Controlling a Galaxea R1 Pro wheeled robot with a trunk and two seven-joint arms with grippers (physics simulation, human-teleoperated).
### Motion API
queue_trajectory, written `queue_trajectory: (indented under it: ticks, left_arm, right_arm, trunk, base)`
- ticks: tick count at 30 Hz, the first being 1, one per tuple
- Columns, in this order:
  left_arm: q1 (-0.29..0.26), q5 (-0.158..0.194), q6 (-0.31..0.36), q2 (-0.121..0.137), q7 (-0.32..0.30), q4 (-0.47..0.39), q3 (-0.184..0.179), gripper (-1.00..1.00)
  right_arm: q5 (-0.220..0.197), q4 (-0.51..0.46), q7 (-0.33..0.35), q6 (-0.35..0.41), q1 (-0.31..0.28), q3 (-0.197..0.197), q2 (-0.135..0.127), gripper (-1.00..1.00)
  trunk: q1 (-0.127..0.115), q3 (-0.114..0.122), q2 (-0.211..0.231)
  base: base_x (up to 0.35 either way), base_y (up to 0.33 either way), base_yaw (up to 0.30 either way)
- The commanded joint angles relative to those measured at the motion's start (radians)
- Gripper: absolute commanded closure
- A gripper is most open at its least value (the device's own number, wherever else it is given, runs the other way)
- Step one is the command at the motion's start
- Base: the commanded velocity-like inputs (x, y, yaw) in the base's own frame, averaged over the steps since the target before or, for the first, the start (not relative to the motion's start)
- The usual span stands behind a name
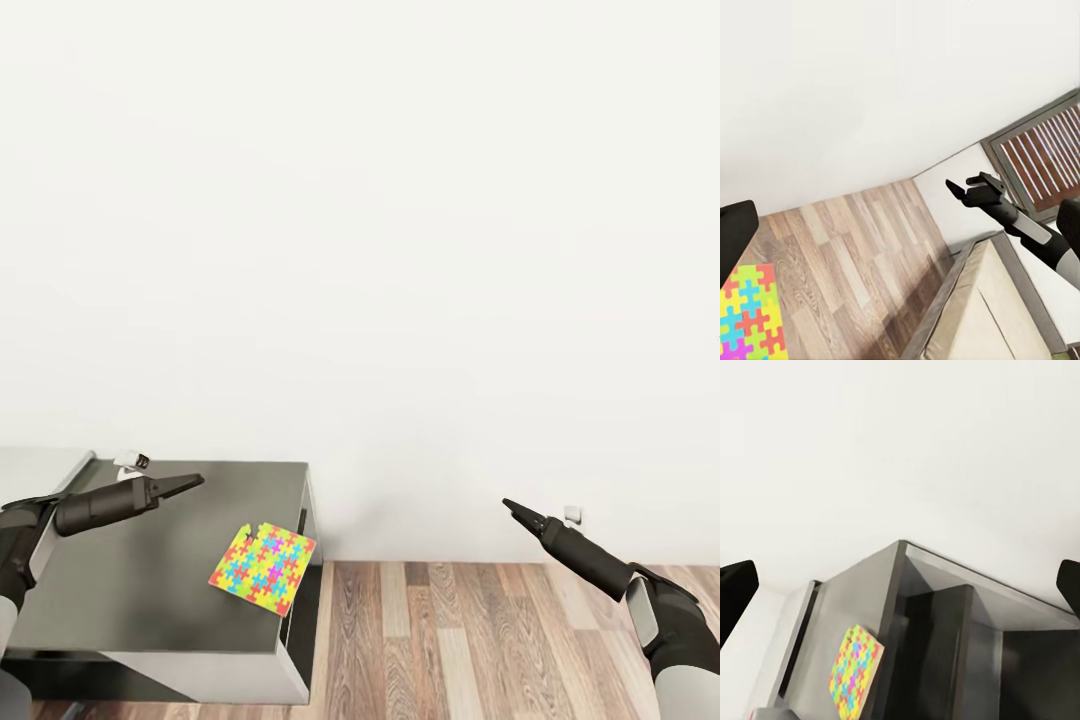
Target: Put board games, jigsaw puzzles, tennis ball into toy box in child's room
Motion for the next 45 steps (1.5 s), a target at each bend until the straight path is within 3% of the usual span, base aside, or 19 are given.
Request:
queue_trajectory:
  ticks: [1, 30, 45]
  left_arm:
    - [-0.001, -0.001, 0.011, 0.0, -0.004, 0.0, 0.0, -1.0]
    - [-0.001, -0.001, 0.01, -0.002, -0.004, 0.0, -0.003, -1.0]
    - [-0.001, -0.002, 0.008, -0.002, -0.004, 0.0, -0.003, -1.0]
  right_arm:
    - [-0.002, 0.0, 0.002, 0.008, -0.001, -0.001, 0.0, -1.0]
    - [-0.001, 0.002, 0.001, 0.006, -0.001, -0.002, 0.0, -1.0]
    - [0.001, 0.022, -0.009, -0.071, -0.001, -0.001, 0.0, -1.0]
  trunk:
    - [0.001, 0.0, -0.002]
    - [0.001, 0.048, -0.002]
    - [0.001, 0.073, -0.002]
  base:
    - [0.0, 0.0, 0.0]
    - [0.0, 0.0, 0.0]
    - [0.0, 0.0, 0.0]
